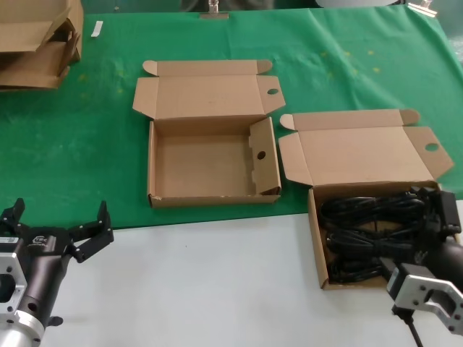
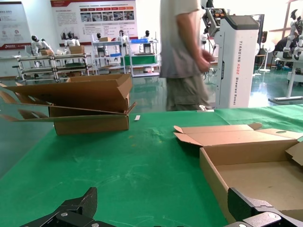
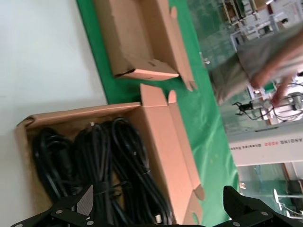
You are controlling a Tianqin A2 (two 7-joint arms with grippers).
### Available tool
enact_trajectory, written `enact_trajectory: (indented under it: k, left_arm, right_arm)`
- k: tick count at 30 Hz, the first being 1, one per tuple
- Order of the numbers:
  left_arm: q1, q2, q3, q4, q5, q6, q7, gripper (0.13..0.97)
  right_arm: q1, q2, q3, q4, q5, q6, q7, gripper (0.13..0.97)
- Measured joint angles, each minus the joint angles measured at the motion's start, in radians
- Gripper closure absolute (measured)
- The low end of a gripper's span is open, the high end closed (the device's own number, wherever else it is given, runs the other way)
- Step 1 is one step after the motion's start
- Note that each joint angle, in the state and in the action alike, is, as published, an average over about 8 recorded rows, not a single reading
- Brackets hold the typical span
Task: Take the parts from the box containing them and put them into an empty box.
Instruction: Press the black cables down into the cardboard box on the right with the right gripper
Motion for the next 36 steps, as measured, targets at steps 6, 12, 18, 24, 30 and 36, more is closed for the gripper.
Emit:
enact_trajectory:
  k: [6,12,18,24,30,36]
  left_arm:
    - [0.000,0.000,0.000,0.000,0.000,0.000,0.000,0.132]
    - [0.000,0.000,0.000,0.000,0.000,0.000,0.000,0.132]
    - [0.000,0.000,0.000,0.000,0.000,0.000,0.000,0.132]
    - [0.000,0.000,0.000,0.000,0.000,0.000,0.000,0.132]
    - [0.000,0.000,0.000,0.000,0.000,0.000,0.000,0.132]
    - [0.000,0.000,0.000,0.000,0.000,0.000,0.000,0.132]
  right_arm:
    - [0.007,-0.003,-0.013,-0.041,0.020,-0.036,-0.022,0.129]
    - [0.027,-0.017,-0.023,-0.086,0.027,-0.071,-0.032,0.129]
    - [0.053,-0.030,-0.045,-0.127,0.033,-0.108,-0.037,0.133]
    - [0.088,-0.035,-0.082,-0.162,0.038,-0.133,-0.027,0.134]
    - [0.133,-0.031,-0.141,-0.185,0.041,-0.141,0.004,0.180]
    - [0.171,-0.029,-0.187,-0.200,0.041,-0.140,0.031,0.243]
